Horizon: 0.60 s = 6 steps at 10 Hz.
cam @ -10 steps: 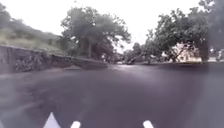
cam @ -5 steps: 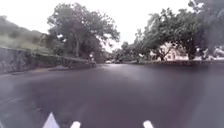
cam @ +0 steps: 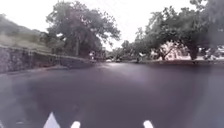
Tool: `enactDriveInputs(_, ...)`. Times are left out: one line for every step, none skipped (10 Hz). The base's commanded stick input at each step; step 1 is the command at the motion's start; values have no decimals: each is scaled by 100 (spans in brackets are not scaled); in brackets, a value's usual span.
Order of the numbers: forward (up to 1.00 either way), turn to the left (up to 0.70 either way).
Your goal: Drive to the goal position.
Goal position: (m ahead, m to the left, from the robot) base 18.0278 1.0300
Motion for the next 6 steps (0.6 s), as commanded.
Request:
enactDriveInputs(70,0)
enactDriveInputs(70,0)
enactDriveInputs(70,0)
enactDriveInputs(70,0)
enactDriveInputs(70,0)
enactDriveInputs(70,0)
